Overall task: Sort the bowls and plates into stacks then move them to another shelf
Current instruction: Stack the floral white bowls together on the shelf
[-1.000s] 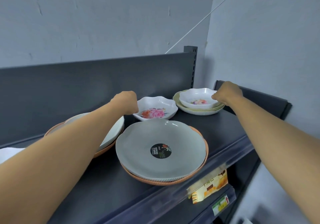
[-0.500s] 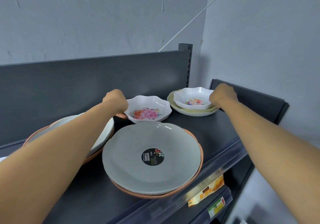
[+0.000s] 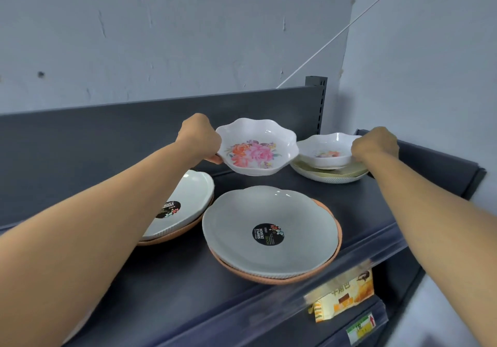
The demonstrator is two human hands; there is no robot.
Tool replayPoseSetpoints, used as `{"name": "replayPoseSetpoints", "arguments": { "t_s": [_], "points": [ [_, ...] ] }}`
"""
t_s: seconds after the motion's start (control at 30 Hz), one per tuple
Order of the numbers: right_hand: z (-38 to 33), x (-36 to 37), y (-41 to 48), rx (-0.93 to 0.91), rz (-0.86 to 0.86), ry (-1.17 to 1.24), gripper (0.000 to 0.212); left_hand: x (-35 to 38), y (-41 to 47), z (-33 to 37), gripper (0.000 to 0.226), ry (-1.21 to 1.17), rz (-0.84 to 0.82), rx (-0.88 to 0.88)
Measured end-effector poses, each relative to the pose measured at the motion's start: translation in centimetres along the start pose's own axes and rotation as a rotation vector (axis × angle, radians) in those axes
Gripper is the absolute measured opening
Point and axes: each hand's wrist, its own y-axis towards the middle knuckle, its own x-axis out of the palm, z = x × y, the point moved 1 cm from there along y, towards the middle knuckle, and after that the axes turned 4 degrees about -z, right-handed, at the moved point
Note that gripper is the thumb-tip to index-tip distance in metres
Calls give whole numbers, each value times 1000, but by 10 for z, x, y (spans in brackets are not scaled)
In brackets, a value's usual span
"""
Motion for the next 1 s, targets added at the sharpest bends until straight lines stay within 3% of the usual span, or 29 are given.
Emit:
{"name": "replayPoseSetpoints", "arguments": {
  "t_s": [0.13,0.23,0.6,0.87,1.0],
  "points": [
    [-22,-8,-32,-53,39,89,30,-22,-19,-13,13,-80,47,57],
    [-43,-14,-62,-85,51,142,29,-48,-41,-29,22,-136,82,73],
    [-123,-5,-213,-249,-66,294,30,-157,-140,-140,16,-79,214,-82],
    [-148,4,-309,-309,-171,297,26,-183,-179,-205,24,85,155,-193],
    [-152,3,-338,-338,-176,289,25,-183,-184,-218,29,-11,128,-124]
  ]
}}
